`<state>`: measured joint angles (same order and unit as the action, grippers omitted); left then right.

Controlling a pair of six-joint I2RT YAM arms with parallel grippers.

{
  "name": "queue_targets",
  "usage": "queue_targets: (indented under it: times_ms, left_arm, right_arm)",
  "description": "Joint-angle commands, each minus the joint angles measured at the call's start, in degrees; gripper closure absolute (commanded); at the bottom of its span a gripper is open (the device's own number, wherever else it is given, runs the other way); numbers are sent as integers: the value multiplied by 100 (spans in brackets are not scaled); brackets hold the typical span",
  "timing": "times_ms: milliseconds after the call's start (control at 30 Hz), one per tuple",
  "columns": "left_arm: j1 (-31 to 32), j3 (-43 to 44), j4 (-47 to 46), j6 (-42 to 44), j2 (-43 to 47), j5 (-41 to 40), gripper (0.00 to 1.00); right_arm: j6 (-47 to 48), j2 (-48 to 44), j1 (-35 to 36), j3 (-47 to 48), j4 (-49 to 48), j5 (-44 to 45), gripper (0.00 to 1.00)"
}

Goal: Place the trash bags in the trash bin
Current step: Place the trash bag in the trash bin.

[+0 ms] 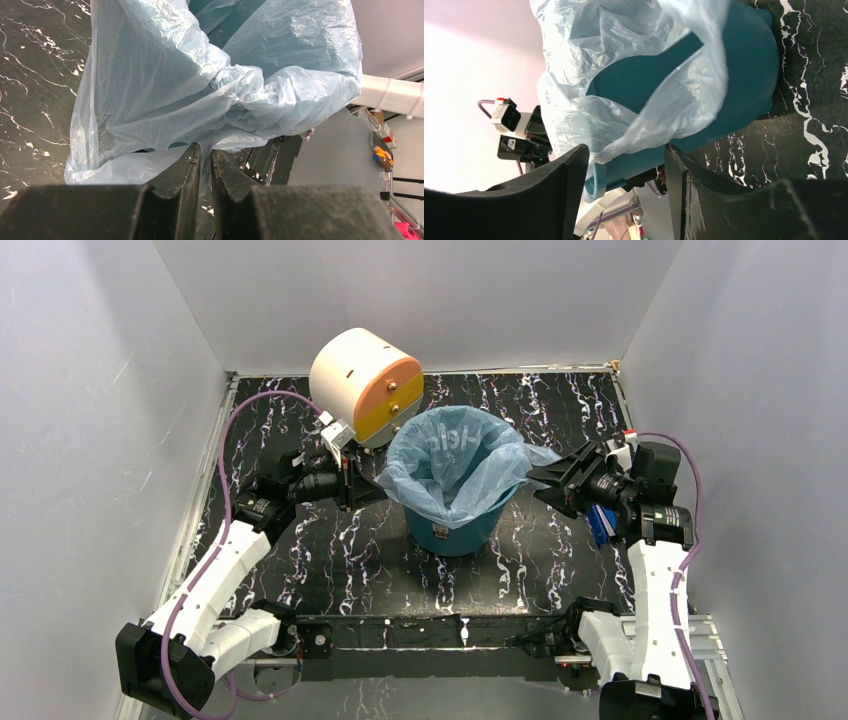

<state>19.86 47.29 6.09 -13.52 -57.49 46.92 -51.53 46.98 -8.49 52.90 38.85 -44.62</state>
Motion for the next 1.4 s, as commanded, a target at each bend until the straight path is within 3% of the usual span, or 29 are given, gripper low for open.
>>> queue_targets:
  times_ms: [0, 200, 367, 700, 733, 967, 1167, 1233, 1367]
  left_arm:
    - [18, -48, -50, 33, 117, 52, 87]
    - [18, -11, -49, 42, 72, 84, 87]
    - [18, -18, -53, 36, 72, 76, 87]
    - [23, -30, -54, 9, 99, 68, 87]
    - [19, -27, -54, 7, 91, 68, 87]
    - [18, -18, -47, -2, 102, 48, 87]
    - [19, -36, -72, -36, 100, 22, 88]
    - [23, -35, -73, -21, 97, 28, 88]
    - [20, -57, -73, -28, 98, 47, 88]
  right_arm:
    - [25, -60, 32, 192, 201, 200, 34]
    - [130, 14, 27, 620, 331, 522, 27]
    - [-474, -4, 31, 218, -306, -38, 35]
    - [-697, -48, 35, -81, -334, -145, 36]
    - [-752, -61, 33, -139, -380, -190, 37]
    - [-1087, -107, 33, -565, -942, -246, 74]
    - [-473, -136, 38, -248, -522, 335, 95]
    - [-378, -132, 30, -308, -508, 399, 100]
    - [-374, 0, 31, -663, -763, 53, 100]
